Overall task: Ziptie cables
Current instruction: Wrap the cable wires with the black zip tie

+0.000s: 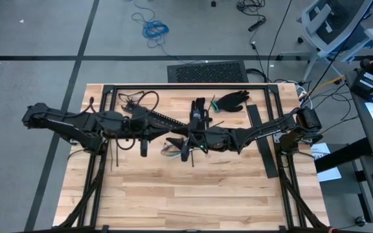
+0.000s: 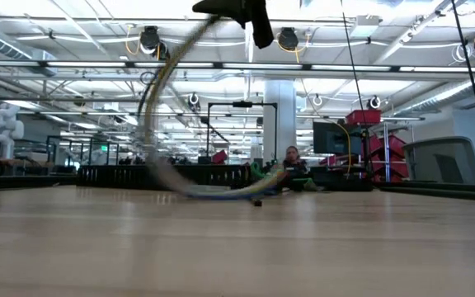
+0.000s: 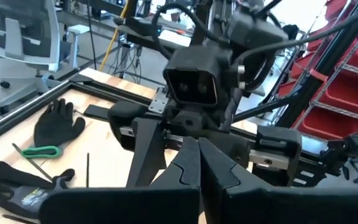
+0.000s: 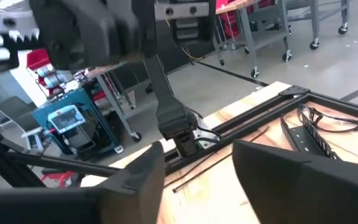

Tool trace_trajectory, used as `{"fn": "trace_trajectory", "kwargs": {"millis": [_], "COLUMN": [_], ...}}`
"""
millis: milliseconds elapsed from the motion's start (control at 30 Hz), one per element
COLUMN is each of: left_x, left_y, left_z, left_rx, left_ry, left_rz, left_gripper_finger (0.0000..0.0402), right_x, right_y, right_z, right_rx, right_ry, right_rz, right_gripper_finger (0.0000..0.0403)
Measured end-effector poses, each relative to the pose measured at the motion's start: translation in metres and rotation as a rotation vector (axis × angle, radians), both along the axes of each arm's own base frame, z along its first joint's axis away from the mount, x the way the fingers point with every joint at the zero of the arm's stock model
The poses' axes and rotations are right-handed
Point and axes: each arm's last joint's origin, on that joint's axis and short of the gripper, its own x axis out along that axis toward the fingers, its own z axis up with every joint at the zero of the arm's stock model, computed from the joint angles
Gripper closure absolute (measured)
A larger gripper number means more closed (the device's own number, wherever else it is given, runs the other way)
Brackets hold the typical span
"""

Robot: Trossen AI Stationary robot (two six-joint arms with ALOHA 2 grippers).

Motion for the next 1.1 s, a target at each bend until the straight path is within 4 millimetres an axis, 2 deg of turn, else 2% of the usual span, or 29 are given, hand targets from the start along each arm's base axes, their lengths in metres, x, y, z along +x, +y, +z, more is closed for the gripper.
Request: {"fn": "trace_trajectory", "kwargs": {"millis": [167,367,467,600,733,867,1000,1100], "left_x": [0.006,0.001,-0.009,-0.021,-0.028,-0.036,-0.037,-0.028], "left_y": [-0.001,-0.001,-0.004,-0.016,-0.042,-0.075,-0.106,-0.132], "left_z": [-0.003,-0.012,-0.027,-0.047,-0.064,-0.073,-0.087,-0.105], "left_rx": [0.003,0.019,0.007,-0.147,-0.322,-0.443,-0.580,-0.731], "left_ry": [0.010,0.111,0.291,0.542,0.639,0.646,0.629,0.573], "left_rz": [0.001,-0.016,-0.111,-0.206,-0.217,-0.127,0.039,0.178], "left_gripper_finger": [0.0401,0.0401,0.0401,0.0401,0.0401,0.0393,0.0355,0.0318], "right_x": [0.000,0.000,-0.006,-0.029,-0.056,-0.078,-0.096,-0.103], "right_y": [0.000,0.001,0.000,-0.006,-0.011,-0.015,-0.018,-0.019], "right_z": [-0.001,-0.003,-0.010,-0.019,-0.024,-0.028,-0.037,-0.047], "right_rx": [0.005,-0.012,-0.063,-0.122,-0.159,-0.159,-0.197,-0.217], "right_ry": [0.007,0.034,0.171,0.455,0.701,0.894,1.104,1.168], "right_rz": [0.004,0.002,0.001,-0.050,-0.069,-0.090,-0.096,-0.089], "right_gripper_finger": [0.0277,0.0284,0.0267,0.0237,0.0210,0.0192,0.0183,0.0183]}}
